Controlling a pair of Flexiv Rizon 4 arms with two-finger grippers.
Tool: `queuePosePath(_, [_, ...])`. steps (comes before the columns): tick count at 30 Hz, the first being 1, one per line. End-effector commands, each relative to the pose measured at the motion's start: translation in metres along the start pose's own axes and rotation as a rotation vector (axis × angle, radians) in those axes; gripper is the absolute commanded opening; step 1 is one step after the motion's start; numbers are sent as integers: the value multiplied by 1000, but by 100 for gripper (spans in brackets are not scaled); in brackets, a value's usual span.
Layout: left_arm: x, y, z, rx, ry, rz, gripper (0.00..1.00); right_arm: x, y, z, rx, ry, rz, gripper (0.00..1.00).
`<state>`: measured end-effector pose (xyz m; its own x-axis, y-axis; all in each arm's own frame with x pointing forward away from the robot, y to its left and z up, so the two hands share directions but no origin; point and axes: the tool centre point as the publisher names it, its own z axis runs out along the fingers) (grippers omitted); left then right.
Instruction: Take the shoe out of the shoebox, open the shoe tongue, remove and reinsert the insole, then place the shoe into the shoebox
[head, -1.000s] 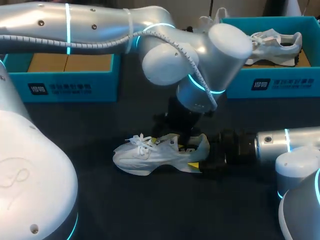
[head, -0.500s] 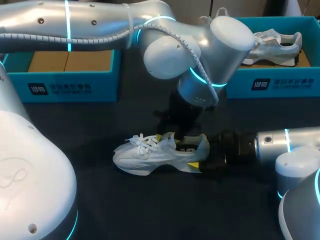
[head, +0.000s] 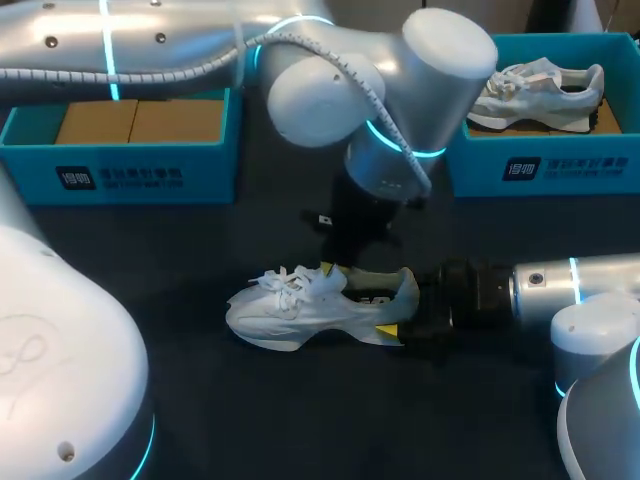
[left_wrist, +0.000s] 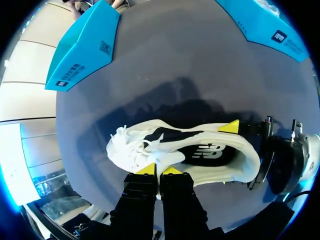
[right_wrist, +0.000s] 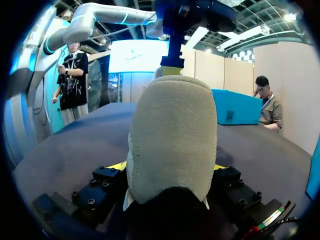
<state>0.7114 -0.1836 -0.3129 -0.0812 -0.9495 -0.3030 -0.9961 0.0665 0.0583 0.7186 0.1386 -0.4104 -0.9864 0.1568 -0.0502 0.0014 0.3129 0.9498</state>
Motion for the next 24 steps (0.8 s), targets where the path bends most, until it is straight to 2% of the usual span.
queuePosePath(1, [-20, -2, -8, -2, 71, -7, 0, 0, 2, 0, 3, 0, 1, 0])
queuePosePath(11, [-51, -9, -28, 13, 241, -21, 0, 0, 2, 0, 3, 0, 1, 0])
queuePosePath(24, [-83, -10, -14, 41, 393, -29, 0, 0, 2, 0, 3, 0, 1, 0])
